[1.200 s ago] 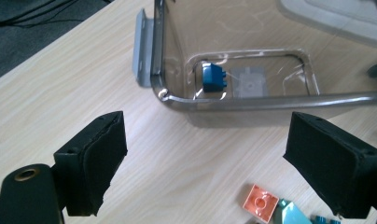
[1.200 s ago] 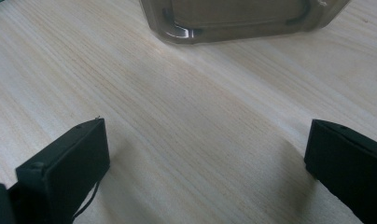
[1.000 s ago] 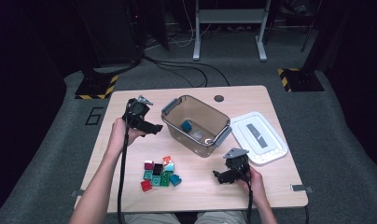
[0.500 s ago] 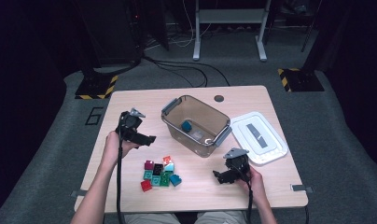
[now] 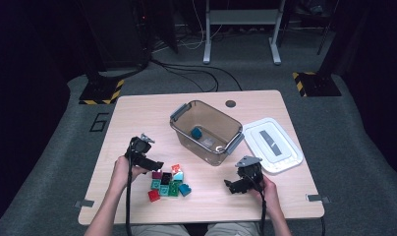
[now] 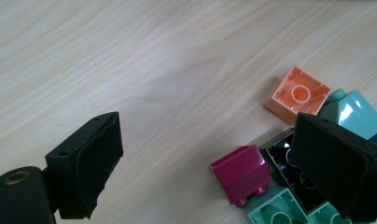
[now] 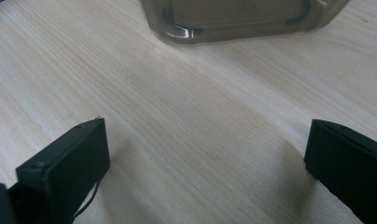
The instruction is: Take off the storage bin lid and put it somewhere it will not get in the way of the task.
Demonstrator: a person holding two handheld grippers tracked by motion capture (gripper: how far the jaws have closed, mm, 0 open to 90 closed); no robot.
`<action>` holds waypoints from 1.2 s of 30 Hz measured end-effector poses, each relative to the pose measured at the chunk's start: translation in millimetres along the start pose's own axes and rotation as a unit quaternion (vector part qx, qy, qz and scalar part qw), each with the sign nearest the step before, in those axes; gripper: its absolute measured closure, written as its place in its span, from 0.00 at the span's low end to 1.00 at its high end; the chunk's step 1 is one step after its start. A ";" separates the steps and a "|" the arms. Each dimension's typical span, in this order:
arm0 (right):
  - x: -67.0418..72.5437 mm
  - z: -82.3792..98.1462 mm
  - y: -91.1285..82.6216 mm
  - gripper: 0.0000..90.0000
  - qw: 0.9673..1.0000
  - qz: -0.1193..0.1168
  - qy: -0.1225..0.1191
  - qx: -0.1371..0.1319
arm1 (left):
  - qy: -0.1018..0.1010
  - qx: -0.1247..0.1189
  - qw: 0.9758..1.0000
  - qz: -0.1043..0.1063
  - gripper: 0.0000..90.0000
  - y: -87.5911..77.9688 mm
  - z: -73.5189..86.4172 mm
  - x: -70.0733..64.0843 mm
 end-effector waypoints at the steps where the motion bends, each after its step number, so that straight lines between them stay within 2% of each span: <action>1: 0.0 0.0 0.0 0.00 1.000 0.000 0.000 0.000 | -0.003 0.001 1.000 0.001 0.10 2.0 2.3 -1.3; 4: 0.0 0.0 0.0 0.00 1.000 0.000 0.000 0.000 | -0.003 0.015 1.000 0.001 0.08 7.7 9.9 -3.9; 10: 0.0 0.0 0.0 0.00 1.000 0.000 0.000 0.000 | -0.013 0.024 1.000 -0.001 0.08 19.2 19.6 -6.0; 13: 0.0 0.0 0.0 0.00 1.000 0.000 0.000 0.000 | -0.020 0.032 0.999 -0.010 0.09 25.4 24.5 -2.9; 14: 0.0 0.0 0.0 0.00 1.000 0.000 0.000 0.000 | -0.031 0.030 0.999 -0.012 0.09 28.2 25.9 -2.2; 15: 0.0 0.0 0.0 0.00 1.000 0.000 0.000 0.000 | -0.030 0.032 0.999 -0.016 0.09 29.6 27.4 0.4; 19: 0.0 0.0 0.0 0.00 1.000 0.000 0.000 0.000 | -0.044 0.037 0.998 -0.015 0.08 33.8 32.6 4.4; 25: 0.0 0.0 0.0 0.00 1.000 0.000 0.000 0.000 | -0.047 0.047 0.998 -0.017 0.10 36.5 38.6 6.1; 31: 0.0 0.0 0.0 0.00 1.000 0.000 0.000 0.000 | -0.045 0.046 0.998 -0.018 0.13 38.8 40.5 5.2; 36: 0.0 0.0 0.0 0.00 1.000 0.000 0.000 0.000 | -0.048 0.049 0.998 -0.016 0.10 40.3 41.7 5.2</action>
Point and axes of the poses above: each handheld gripper's, and its own axes: y roughly forward along the jaws, z roughly out of its underside, x roughly to its left, the point moved 7 cm from there along y, roughly forward along the jaws, and after that the axes turned 6 degrees about y, right-handed, at the moved point
